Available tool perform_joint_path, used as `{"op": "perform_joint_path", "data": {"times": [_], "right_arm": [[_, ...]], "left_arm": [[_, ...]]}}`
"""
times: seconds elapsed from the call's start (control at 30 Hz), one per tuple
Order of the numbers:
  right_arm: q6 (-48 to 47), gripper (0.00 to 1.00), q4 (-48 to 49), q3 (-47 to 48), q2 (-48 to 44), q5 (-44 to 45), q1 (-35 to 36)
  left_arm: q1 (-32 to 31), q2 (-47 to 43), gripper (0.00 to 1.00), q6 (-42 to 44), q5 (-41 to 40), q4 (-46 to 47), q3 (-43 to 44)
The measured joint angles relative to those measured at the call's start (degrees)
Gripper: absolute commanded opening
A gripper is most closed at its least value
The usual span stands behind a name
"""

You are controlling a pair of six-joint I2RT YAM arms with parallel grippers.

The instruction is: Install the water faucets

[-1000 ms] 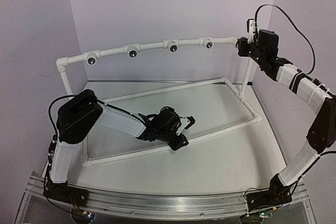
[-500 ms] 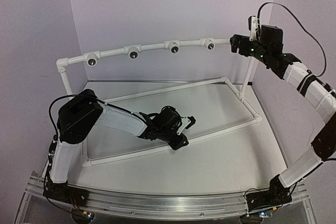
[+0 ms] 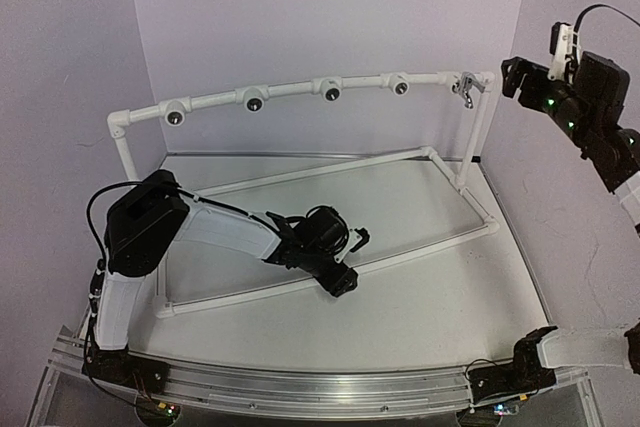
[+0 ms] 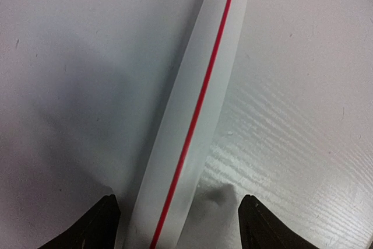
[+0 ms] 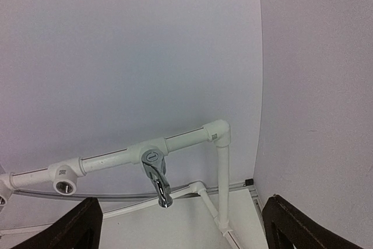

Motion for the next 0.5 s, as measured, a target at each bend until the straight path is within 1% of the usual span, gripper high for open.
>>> {"op": "perform_joint_path", "data": {"times": [0.1, 0.13, 0.17, 0.2, 0.23, 0.27, 0.33, 0.37, 0.4, 0.5], "right_arm": [[0.6, 0.98, -0.7, -0.1, -2.1, -1.2, 0.0], [1.3, 0.98, -1.1, -0.1, -3.3, -2.3, 0.0], [1.4, 0.98, -1.2, -0.1, -3.5, -2.5, 0.0], [2.0, 0.98, -1.9, -0.1, -4.1, -3.4, 0.0], [2.1, 0.98, -2.1, -0.1, -4.2, -3.6, 0.0], [2.5, 0.98, -3.2, 0.0, -4.3, -4.0, 0.0], [2.7, 0.98, -4.5, 0.1, -4.1, -4.5, 0.0], [2.8, 0.98, -5.3, 0.1, -4.0, -4.9, 0.0], [3.0, 0.98, -6.8, 0.1, -3.8, -5.7, 0.0], [3.7, 0.98, -8.7, 0.1, -3.8, -7.6, 0.0]], "left_arm": [[0.1, -1.5, 0.81, -1.1, -0.7, -5.0, 0.1], [0.2, -2.9, 0.81, -2.3, -1.1, -9.8, 0.1], [0.3, -3.1, 0.84, -2.5, -1.1, -10.9, 0.1], [0.3, -4.6, 0.84, -3.8, -1.4, -15.4, 0.1], [0.3, -5.3, 0.85, -4.1, -1.4, -16.7, 0.2], [0.3, -7.5, 0.85, -5.2, -1.4, -20.0, 0.6], [0.3, -9.9, 0.85, -5.9, -1.5, -22.4, 1.7], [0.3, -11.7, 0.86, -6.3, -1.6, -23.4, 2.8], [0.3, -16.1, 0.86, -6.6, -2.0, -24.4, 6.3], [0.3, -24.6, 0.86, -6.6, -4.5, -23.2, 13.6]]}}
